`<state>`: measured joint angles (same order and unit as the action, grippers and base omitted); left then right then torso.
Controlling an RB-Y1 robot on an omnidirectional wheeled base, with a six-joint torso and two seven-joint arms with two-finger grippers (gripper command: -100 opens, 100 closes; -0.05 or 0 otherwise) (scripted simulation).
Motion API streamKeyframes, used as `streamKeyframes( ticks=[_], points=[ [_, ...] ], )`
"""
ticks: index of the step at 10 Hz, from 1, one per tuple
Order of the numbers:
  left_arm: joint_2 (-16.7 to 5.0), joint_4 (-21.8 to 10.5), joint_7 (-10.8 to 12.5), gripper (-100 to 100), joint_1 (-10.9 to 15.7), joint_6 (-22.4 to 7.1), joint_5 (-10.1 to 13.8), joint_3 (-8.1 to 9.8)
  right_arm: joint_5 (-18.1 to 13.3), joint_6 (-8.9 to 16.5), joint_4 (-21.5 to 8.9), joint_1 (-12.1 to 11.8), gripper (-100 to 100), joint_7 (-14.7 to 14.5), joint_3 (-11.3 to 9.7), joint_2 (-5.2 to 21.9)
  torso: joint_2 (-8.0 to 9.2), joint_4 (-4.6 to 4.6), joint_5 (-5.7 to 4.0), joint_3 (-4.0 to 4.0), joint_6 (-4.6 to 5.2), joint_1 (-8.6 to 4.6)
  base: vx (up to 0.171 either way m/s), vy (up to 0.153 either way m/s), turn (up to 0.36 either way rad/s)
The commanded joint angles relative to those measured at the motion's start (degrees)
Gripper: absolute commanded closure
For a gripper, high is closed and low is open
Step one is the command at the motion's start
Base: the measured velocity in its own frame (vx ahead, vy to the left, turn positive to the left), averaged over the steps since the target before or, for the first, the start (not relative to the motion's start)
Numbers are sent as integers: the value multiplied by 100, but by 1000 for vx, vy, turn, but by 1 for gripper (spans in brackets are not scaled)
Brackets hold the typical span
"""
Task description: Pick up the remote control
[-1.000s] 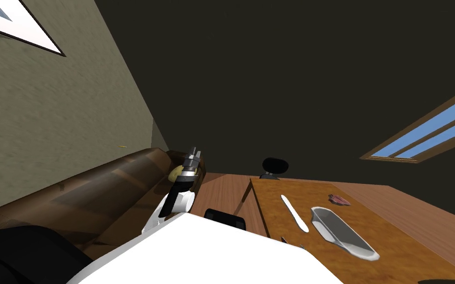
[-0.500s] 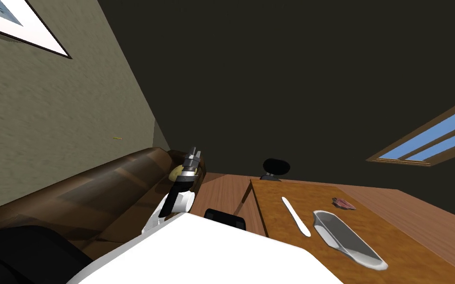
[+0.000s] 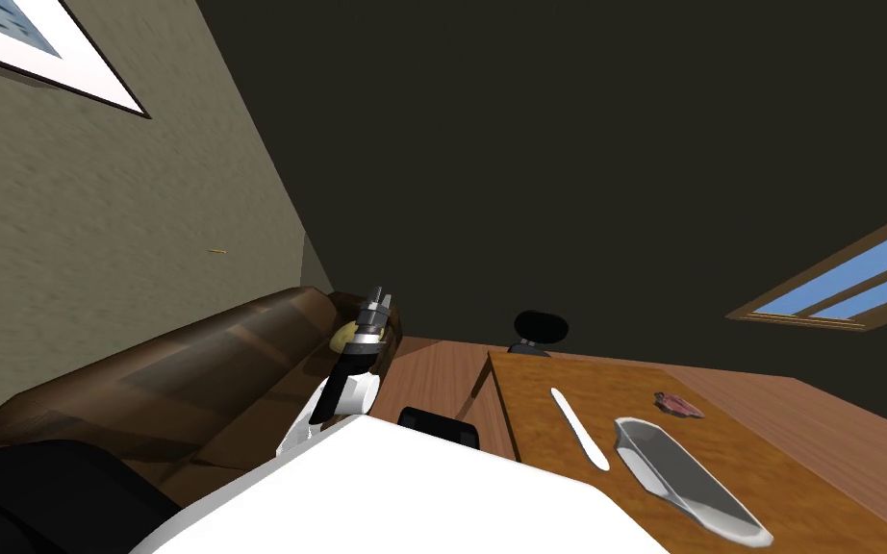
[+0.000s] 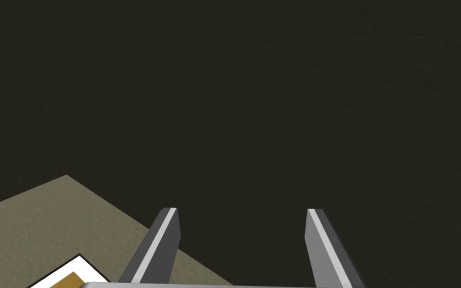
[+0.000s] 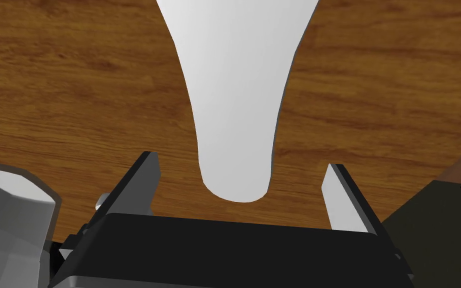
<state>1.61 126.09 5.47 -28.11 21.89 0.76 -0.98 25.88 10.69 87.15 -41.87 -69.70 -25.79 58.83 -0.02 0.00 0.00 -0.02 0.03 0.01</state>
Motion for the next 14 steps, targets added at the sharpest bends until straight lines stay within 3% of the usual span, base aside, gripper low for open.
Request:
streamKeyframes(
  ticks=[1,2,3,7,8,9,13,14],
  points=[
    [0,0,0,0,0,0,0,0,0,0,0,0,-100,0,0,0,0,0,0,0,0,0,7,-8,5],
    [0,0,0,0,0,0,0,0,5,18,-8,-1,0,-27,-7,3,2,1,1,1,0,4,0,0,0],
    [0,0,0,0,0,0,0,0,-95,-1,-168,88,-100,31,-49,-145,4,1,1,2,0,7,-3,-15,82],
    [0,0,0,0,0,0,0,0,-326,-40,-546,294,-100,158,-150,-490,8,2,-1,5,-1,-2,-8,-24,67],
    [0,0,0,0,0,0,0,0,-267,-42,-513,295,-100,131,-160,-427,7,2,-1,4,-1,-3,-2,-12,19],
    [0,0,0,0,0,0,0,0,-272,-47,-529,305,100,139,-167,-436,6,2,1,4,1,2,0,0,0],
    [0,0,0,0,0,0,0,0,-273,-48,-527,304,100,136,-166,-433,4,1,-2,3,1,3,0,0,0],
    [0,0,0,0,0,0,0,0,-273,-47,-527,303,0,136,-166,-433,4,2,-2,3,1,3,0,0,0]
  ],
)
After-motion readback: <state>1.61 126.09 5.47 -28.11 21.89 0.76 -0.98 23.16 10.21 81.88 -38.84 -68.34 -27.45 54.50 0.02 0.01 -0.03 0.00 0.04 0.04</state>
